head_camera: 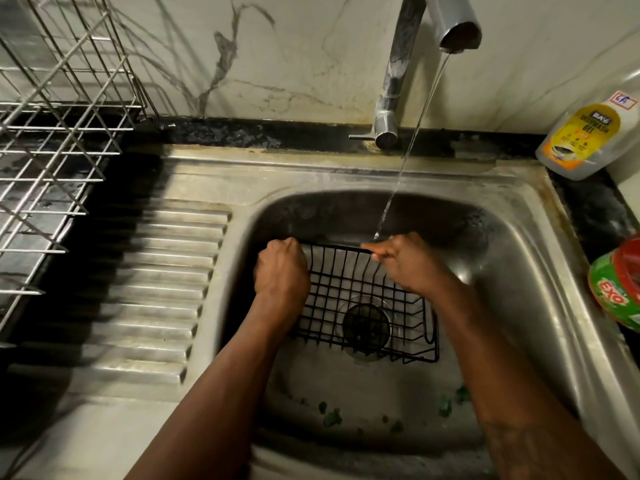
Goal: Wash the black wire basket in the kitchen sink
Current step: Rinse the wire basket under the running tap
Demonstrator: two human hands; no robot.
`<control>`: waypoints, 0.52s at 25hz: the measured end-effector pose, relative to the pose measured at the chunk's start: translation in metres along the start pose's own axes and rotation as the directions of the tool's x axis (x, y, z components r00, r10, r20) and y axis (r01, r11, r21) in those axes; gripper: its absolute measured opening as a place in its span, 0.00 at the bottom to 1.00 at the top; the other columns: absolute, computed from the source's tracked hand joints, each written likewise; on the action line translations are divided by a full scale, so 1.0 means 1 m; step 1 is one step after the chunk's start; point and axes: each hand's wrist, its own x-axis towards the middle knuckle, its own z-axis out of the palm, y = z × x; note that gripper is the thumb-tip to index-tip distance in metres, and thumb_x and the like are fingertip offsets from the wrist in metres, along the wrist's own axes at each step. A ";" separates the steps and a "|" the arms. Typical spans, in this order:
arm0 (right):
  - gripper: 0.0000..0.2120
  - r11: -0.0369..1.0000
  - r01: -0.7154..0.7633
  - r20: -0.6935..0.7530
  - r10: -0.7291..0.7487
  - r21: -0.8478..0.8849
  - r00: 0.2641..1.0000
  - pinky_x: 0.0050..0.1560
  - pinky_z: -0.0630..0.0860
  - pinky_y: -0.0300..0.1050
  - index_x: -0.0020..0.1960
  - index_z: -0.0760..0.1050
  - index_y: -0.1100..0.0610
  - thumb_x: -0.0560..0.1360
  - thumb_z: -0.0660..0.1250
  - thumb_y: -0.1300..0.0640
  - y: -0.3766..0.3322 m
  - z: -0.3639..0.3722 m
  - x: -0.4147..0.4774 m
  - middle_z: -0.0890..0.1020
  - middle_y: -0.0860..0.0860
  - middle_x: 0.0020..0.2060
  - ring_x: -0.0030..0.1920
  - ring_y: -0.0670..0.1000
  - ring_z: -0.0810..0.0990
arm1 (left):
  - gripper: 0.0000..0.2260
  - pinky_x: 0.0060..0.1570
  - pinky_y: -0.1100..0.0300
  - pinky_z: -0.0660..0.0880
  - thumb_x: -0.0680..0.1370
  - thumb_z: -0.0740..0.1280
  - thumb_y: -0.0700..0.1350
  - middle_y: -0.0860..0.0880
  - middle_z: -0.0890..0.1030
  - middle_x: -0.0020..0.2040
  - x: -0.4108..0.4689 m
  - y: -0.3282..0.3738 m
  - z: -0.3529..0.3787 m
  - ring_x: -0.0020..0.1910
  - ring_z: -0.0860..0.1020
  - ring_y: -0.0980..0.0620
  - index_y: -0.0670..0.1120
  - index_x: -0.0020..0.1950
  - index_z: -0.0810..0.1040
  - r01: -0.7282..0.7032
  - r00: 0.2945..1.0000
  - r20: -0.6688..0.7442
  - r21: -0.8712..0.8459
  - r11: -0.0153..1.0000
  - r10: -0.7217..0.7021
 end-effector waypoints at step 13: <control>0.12 1.000 -0.010 -0.096 0.010 -0.009 0.995 0.36 0.74 0.39 0.63 0.81 0.43 0.82 0.65 0.49 0.018 -0.009 -0.013 0.87 0.47 0.49 0.37 0.43 0.79 | 0.02 0.43 0.50 0.84 0.72 0.67 0.35 0.40 0.81 0.42 -0.004 0.030 0.002 0.42 0.83 0.39 0.41 0.40 0.78 -0.023 0.980 0.187 -0.236 0.971 0.068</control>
